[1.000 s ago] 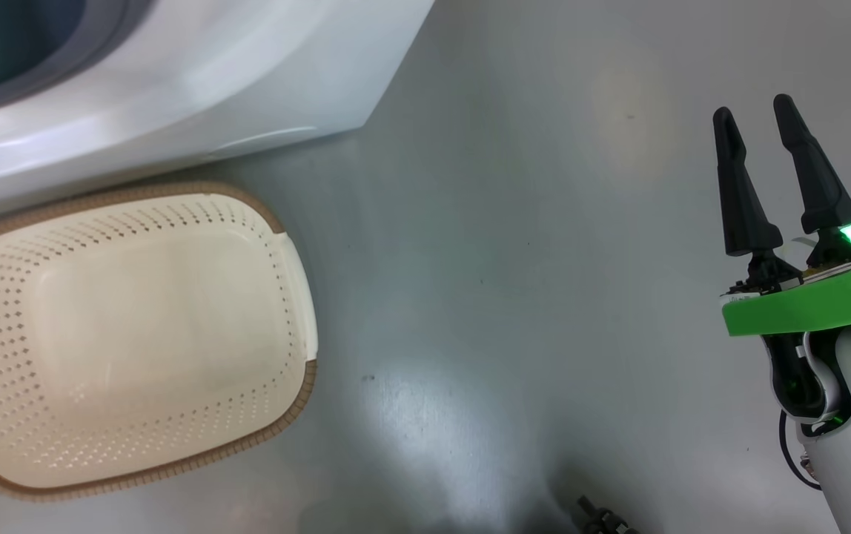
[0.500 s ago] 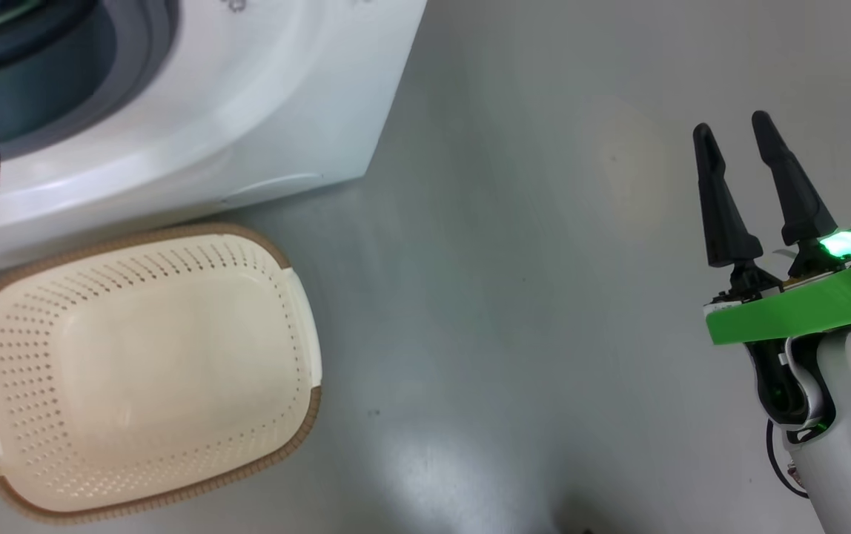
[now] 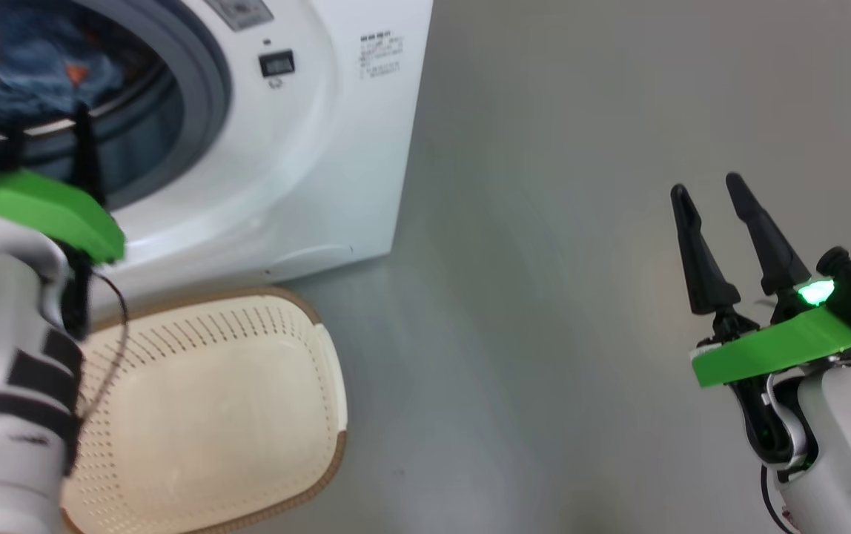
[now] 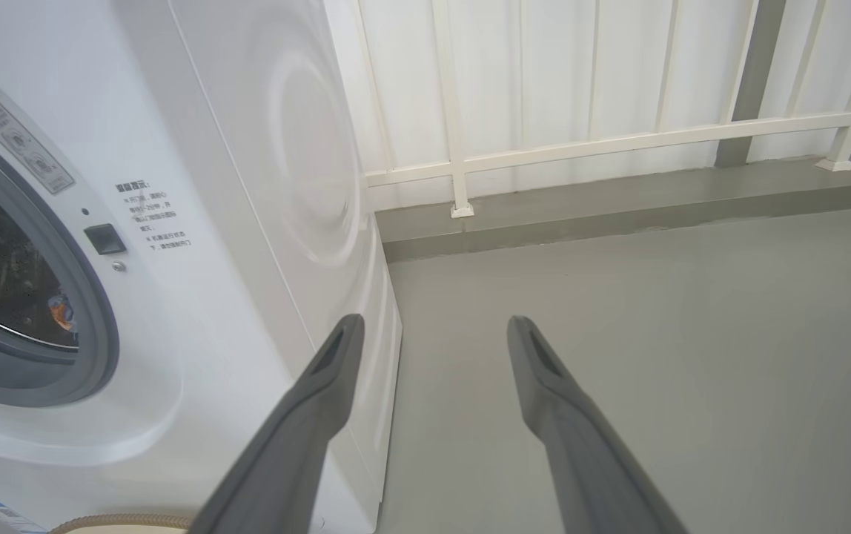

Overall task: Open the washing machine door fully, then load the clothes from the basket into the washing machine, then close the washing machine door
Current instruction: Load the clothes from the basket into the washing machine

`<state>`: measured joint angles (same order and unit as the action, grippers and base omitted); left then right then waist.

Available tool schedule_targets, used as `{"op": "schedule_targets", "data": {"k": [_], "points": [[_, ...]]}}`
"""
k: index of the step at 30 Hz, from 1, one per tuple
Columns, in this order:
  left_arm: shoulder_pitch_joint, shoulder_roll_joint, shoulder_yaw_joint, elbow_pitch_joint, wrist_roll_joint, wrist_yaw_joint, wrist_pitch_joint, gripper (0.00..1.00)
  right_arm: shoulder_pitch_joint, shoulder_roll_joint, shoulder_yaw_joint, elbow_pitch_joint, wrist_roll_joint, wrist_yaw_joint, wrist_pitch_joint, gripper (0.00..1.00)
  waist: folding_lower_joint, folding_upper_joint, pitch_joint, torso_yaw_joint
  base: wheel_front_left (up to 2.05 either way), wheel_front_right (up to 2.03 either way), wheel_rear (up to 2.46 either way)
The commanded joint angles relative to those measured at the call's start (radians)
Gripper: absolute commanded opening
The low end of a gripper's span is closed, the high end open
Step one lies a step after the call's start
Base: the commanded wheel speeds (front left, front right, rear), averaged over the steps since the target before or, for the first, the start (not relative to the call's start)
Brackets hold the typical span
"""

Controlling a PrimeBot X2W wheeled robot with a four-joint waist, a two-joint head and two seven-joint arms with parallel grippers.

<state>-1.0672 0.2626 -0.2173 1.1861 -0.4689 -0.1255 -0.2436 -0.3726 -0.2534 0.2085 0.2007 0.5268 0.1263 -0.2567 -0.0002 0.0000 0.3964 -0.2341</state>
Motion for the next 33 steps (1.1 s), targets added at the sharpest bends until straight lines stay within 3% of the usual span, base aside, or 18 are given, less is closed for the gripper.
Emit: {"op": "schedule_targets", "data": {"k": [1, 14, 33], "points": [[0.019, 0.035, 0.012, -0.032, -0.007, -0.005, -0.010, 1.00, 0.023, -0.015, 0.016, -0.017, -0.004, 0.004, -0.005, 1.00, 0.0002, 0.0000, -0.078, 0.030, 0.00, 0.00, 0.00], [0.382, -0.031, 0.066, -0.402, 0.036, 0.026, -0.018, 1.00, 0.100, -0.035, 0.013, 0.005, -0.008, 0.004, -0.005, 1.00, 0.0002, 0.0000, -0.233, 0.112, 0.00, 0.00, 0.00], [0.794, -0.065, 0.138, -0.759, 0.039, 0.060, -0.018, 1.00, 0.182, -0.036, 0.028, 0.035, -0.023, 0.004, -0.005, 1.00, 0.0002, 0.0000, -0.390, 0.181, 0.00, 0.00, 0.00]]}}
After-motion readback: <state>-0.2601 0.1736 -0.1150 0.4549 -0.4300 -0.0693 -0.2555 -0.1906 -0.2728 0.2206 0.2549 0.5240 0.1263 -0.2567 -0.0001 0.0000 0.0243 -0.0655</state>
